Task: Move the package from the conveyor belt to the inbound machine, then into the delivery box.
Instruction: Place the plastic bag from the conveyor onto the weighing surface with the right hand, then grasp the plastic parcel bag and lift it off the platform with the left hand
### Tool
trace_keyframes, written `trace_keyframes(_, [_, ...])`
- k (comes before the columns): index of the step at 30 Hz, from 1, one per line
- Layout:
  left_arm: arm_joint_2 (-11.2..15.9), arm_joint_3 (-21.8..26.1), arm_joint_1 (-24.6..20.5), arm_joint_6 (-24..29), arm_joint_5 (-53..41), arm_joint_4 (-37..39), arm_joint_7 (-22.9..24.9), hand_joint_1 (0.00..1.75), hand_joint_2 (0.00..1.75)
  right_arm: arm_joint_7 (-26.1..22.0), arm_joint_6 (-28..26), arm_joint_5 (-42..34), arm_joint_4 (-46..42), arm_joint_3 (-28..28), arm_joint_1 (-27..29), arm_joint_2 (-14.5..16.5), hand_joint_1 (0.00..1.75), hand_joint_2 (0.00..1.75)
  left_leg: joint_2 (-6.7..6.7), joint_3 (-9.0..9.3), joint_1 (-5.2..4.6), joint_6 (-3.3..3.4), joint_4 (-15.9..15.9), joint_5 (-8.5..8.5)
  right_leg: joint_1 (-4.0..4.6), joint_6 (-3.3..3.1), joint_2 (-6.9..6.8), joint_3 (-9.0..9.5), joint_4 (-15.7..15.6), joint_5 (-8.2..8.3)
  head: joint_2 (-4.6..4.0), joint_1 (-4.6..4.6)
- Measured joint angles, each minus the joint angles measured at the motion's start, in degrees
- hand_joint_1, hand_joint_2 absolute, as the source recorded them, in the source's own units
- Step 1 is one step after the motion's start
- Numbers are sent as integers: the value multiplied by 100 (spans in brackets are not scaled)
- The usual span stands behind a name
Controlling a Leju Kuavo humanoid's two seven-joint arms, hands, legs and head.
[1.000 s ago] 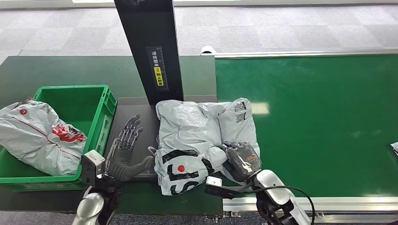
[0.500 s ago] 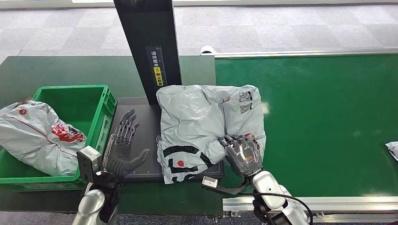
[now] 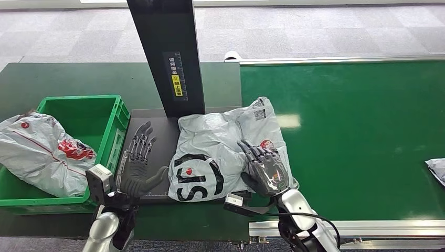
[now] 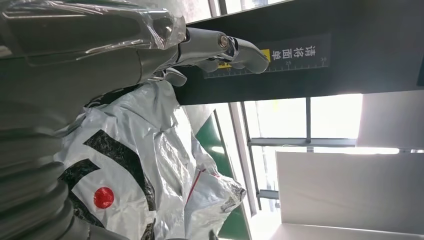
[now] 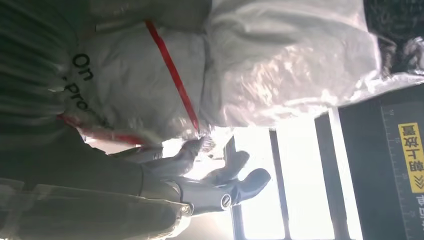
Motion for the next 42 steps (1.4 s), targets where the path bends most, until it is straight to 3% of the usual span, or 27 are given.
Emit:
trace_keyframes(10, [-26, -138, 10, 8, -88, -91, -61, 0, 175, -358, 36, -642, 226, -136, -49, 89, 0, 175, -1, 0, 0, 0, 0, 0, 0, 0, 0, 1, 0, 0, 0, 1])
trace_keyframes(15, [-41, -330, 15, -121, -303, -134, -78, 0, 175, -963, 273, -1544, 211, -275, -10, 158, 0, 175, -1, 0, 0, 0, 0, 0, 0, 0, 0, -1, 0, 0, 0, 0])
trace_keyframes(19, [-29, -574, 2, -113, -829, -90, 213, 0, 175, -1226, 591, -2250, -34, -437, 57, 178, 0, 175, 0, 0, 0, 0, 0, 0, 0, 0, 0, -2, 0, 0, 0, 1])
trace_keyframes(29, [-20, -927, -102, 442, -1887, 139, 516, 0, 175, -1267, 724, -2604, -437, -757, 121, 152, 0, 175, 0, 1, 0, 0, 1, 0, 0, 0, 1, -3, 0, 0, 0, -1])
trace_keyframes(33, [-36, -1176, -423, 889, -2957, 446, 1032, 0, 175, -1248, 787, -2784, -481, -974, 113, 129, 0, 175, -2, 1, -1, 0, 2, 1, -1, 0, 0, 0, 0, 1, 0, 0])
trace_keyframes(38, [-160, -1703, -1163, 1175, -4795, 1536, 2534, 0, 175, -1184, 793, -2675, -448, -1170, 22, 105, 0, 175, -1, 2, -1, 0, 4, 3, -2, 0, 0, 2, 0, 6, 0, 0])
trace_keyframes(42, [-345, -1904, -1597, 1658, -5627, 2340, 3261, 0, 175, -996, 861, -2433, -441, -1256, 9, 108, 0, 175, -1, 2, -1, 0, 4, 3, -1, 0, 0, 1, 0, 6, 0, -1])
